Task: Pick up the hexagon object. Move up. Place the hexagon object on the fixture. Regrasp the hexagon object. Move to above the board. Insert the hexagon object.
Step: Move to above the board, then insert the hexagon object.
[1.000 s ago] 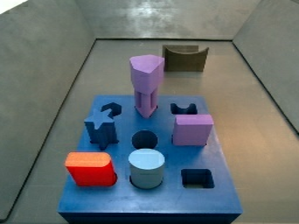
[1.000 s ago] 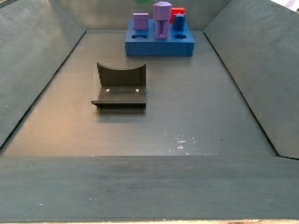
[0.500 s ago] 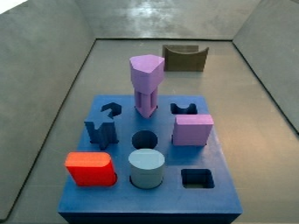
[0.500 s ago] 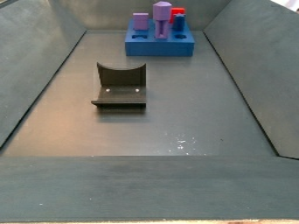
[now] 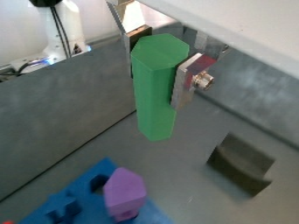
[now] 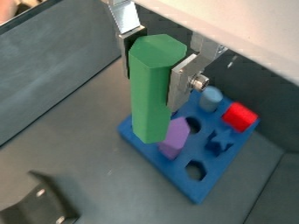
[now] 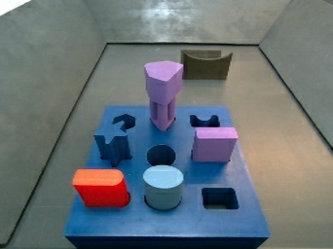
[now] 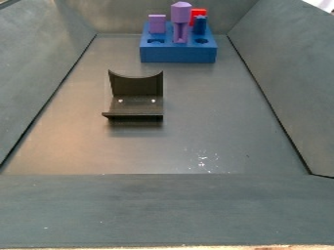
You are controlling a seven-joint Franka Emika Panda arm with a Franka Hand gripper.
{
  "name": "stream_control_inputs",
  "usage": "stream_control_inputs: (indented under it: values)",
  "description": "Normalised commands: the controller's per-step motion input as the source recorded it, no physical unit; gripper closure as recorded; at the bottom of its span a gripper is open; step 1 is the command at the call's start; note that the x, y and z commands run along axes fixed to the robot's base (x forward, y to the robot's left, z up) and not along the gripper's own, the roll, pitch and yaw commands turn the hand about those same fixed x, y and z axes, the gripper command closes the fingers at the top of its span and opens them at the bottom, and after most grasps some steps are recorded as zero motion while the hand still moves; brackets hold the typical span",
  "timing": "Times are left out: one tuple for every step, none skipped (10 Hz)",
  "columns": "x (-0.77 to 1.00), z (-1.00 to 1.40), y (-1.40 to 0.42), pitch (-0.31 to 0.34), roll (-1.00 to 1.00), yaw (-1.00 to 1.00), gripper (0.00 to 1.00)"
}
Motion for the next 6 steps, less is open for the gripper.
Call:
stream_control_inputs:
  values:
    - [-0.07,0.01,0.02,-0.051,-0.45,-0.02,1.0]
    - [-0.05,0.0,0.02,-0.046,-0.3,-0.02,1.0]
    - [0.0,0.0,0.0,0.0,0.02,0.0,1.0]
    - [0.0,0.0,0.0,-0.009,0.0,0.0,1.0]
    - [-0.34,-0.11,0.0,-0.121,-0.14,0.0,1.0]
    - [-0.5,-0.36,0.0,-0.101,-0.18,-0.05,1.0]
